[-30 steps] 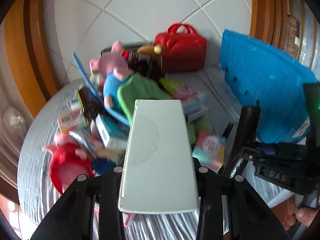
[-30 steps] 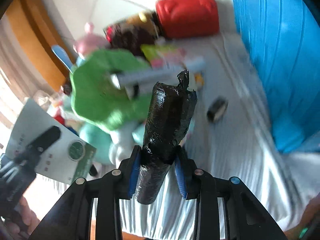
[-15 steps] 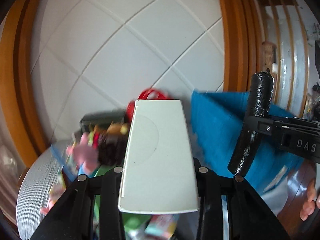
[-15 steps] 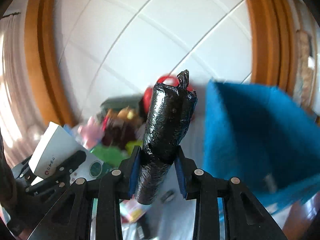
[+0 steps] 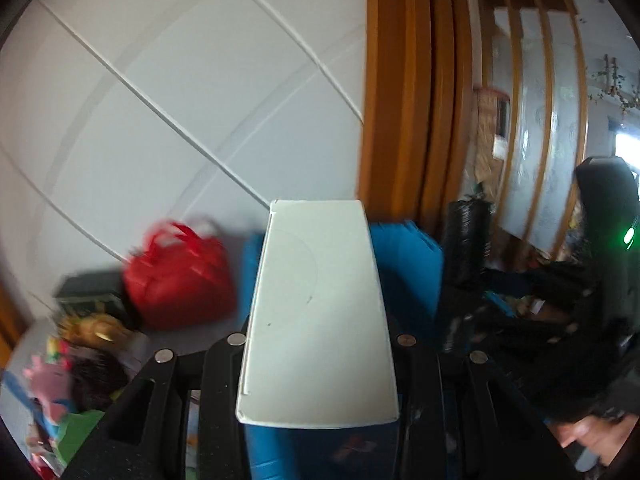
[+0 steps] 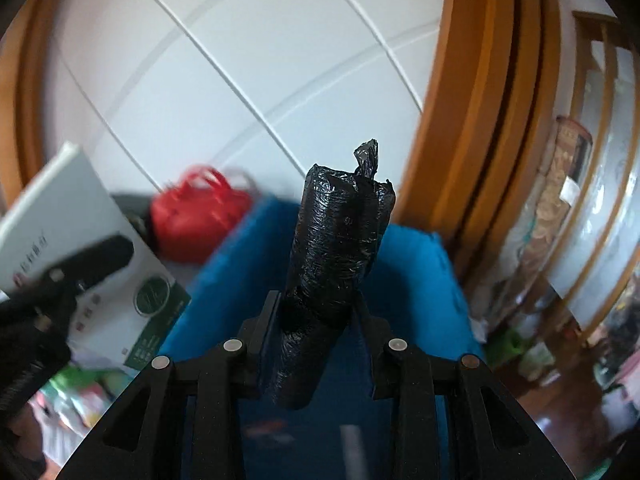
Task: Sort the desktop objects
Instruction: 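Carry both items over the blue crate and open both tools to drop them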
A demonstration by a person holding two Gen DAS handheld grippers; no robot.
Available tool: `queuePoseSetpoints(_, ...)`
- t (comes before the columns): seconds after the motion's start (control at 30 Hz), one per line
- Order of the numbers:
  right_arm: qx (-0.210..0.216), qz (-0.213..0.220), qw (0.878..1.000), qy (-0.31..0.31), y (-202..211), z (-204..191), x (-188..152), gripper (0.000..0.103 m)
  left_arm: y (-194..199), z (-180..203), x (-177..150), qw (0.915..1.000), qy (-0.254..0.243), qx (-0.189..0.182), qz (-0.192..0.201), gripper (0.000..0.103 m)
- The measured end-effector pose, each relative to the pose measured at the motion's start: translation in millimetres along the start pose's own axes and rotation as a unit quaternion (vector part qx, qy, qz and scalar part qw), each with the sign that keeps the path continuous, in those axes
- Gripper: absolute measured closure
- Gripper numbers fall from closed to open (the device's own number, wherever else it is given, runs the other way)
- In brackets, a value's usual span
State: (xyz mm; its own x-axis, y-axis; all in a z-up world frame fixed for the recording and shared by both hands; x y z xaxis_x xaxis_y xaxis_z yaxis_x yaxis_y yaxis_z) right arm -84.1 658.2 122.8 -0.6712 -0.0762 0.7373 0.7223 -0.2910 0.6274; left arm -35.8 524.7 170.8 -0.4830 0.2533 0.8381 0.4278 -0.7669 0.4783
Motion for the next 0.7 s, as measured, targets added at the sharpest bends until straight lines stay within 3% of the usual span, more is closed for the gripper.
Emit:
queuePoseSetpoints(0.13, 0.032, -0.108, 0.994, 0.011, -91.3, 31.3, -28.3, 0.071, -93.6, 29.7, -9.3, 0.9928, -0.004, 0.031, -0.116, 0.069)
queuePoseSetpoints(0.23, 0.083, -0.2, 0.976, 0.011, -162.6, 34.8, -66.6, 0.071, -161.5, 31.6, -39.8, 0.9771, -0.018, 0.076, -0.198, 0.069)
queuePoseSetpoints(0.33, 0.118, -0.287, 0.951, 0.012, -218.8, 27.0, -113.6, 0.071, -218.9, 20.2, -83.0, 0.9507, -0.016, 0.092, -0.296, 0.069)
queuePoseSetpoints(0.4, 0.131, -0.339, 0.931, 0.017, -251.0, 18.3, -146.7, 0.071, -250.2, 9.4, -118.9, 0.9233, -0.001, 0.097, -0.372, 0.069)
queuePoseSetpoints(0.47, 0.15, -0.393, 0.907, 0.022, -274.2, 5.7, -180.8, 0.071, -267.7, 3.1, -149.4, 0.8983, -0.009, 0.12, -0.423, 0.069)
queuePoseSetpoints(0.57, 0.162, -0.445, 0.879, 0.048, -289.5, -15.7, -215.1, 0.071, -276.5, 5.4, -178.1, 0.8799, -0.055, 0.154, -0.446, 0.069)
queuePoseSetpoints(0.63, 0.169, -0.47, 0.865, 0.054, -299.1, -20.0, -234.7, 0.071, -279.4, 4.9, -191.8, 0.8728, -0.032, 0.148, -0.464, 0.069)
queuePoseSetpoints(0.7, 0.181, -0.491, 0.851, 0.051, -301.4, -23.0, -249.2, 0.072, -283.2, 8.2, -204.0, 0.8613, -0.04, 0.155, -0.482, 0.069)
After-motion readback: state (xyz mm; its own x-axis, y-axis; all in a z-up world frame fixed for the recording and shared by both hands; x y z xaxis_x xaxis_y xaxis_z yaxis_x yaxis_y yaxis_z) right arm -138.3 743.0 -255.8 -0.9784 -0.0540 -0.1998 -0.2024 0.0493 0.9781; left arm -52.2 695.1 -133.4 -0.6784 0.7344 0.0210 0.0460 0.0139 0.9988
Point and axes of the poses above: each gripper's, at about its wrist camera, not at the fingertips, and y roughly against the way its jaws point, z to its right, x to its top, the point moved 3 cm from there along -y, roughly the way its jaws point, and after that the axes turned 12 degrees about y, right-handed, at the moved point
